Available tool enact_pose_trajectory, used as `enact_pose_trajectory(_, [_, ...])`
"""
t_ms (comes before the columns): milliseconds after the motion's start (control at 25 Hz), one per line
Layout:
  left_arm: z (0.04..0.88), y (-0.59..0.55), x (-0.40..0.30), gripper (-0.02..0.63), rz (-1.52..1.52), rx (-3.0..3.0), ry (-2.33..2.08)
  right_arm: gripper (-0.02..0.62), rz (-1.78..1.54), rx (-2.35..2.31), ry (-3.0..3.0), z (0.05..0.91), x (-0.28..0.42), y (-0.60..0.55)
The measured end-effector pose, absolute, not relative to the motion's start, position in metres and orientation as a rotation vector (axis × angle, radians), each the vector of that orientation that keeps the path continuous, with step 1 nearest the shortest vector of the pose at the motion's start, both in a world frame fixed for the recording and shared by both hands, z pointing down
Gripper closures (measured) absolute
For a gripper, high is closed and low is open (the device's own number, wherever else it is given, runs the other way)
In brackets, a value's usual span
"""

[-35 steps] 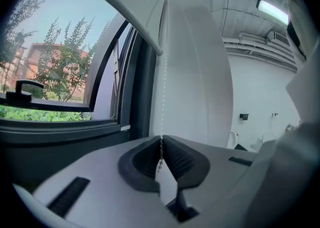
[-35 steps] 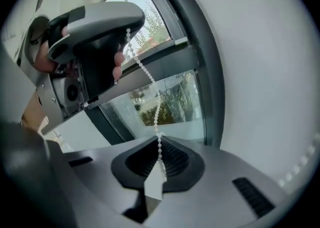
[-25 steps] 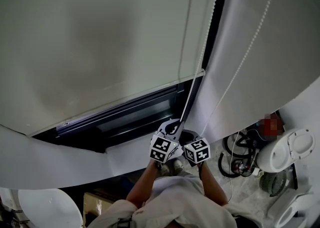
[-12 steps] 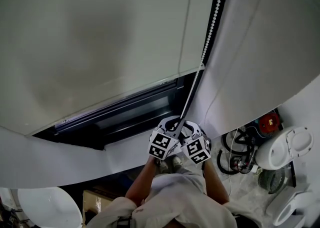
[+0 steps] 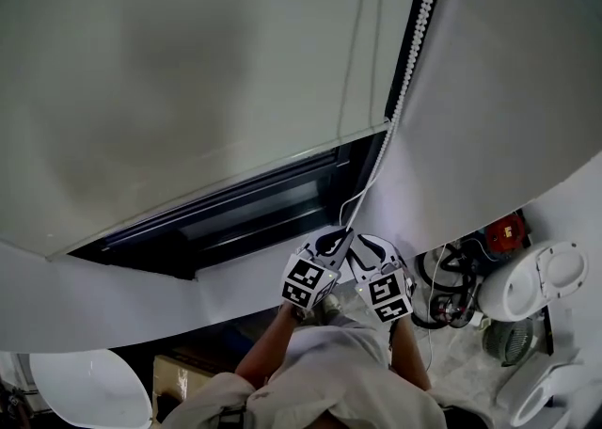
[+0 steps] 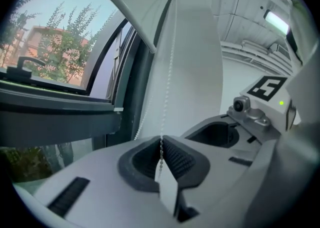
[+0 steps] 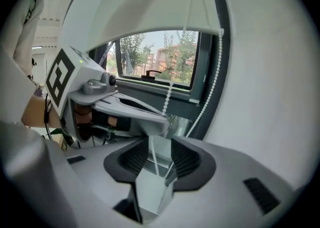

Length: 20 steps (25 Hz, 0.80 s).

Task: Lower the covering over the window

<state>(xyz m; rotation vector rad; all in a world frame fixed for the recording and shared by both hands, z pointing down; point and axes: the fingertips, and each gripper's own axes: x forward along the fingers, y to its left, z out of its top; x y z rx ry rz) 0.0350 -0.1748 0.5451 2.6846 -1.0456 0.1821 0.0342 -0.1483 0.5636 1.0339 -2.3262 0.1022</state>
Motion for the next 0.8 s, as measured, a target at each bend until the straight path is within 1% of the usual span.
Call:
enact_pose_trajectory(80, [0.543, -0.174, 0.034, 0.586, 0.164, 2.683, -1.036, 0.420, 0.104, 1.039, -2.301, 0.560, 0.042, -0.149])
enact_pose_trajectory(200, [0.543, -0.172, 0.035, 0.586, 0.160, 2.684, -1.035, 0.387, 0.091, 1.059, -2.280, 0.555, 0.048, -0.151])
enact_pose_trajectory(240, [0.544, -0.172, 0.034, 0.586, 0.163, 2.683, -1.036, 0.393, 0.085, 1.098, -2.283, 0.550, 0.052, -0.152])
enact_pose_trajectory(280, [0.544, -0.171, 0.032, 0.586, 0.164, 2.682, -1.037, 0.443, 0.079, 1.146, -2.290, 0.543, 0.057, -0.153])
enact_pose_trajectory(320, [0.545, -0.171, 0.030, 0.586, 0.165, 2.680, -1.039, 0.460, 0.073, 1.191, -2.306, 0.533, 0.062, -0.155])
enact_pose_trajectory(400, [0.546, -0.172, 0.024, 0.586, 0.163, 2.676, -1.050, 0.467, 0.056, 1.264, -2.375, 0.508, 0.067, -0.159])
enact_pose_trajectory(440, [0.546, -0.172, 0.022, 0.585, 0.163, 2.676, -1.057, 0.481, 0.045, 1.295, -2.423, 0.493, 0.067, -0.161])
enact_pose_trajectory(640, [0.547, -0.170, 0.018, 0.586, 0.167, 2.678, -1.076, 0.488, -0.066, 1.362, -2.608, 0.416, 0.058, -0.171])
enact_pose_trajectory(800, [0.546, -0.168, 0.018, 0.585, 0.174, 2.685, -1.091, 0.488, -0.163, 1.359, -2.683, 0.373, 0.047, -0.176])
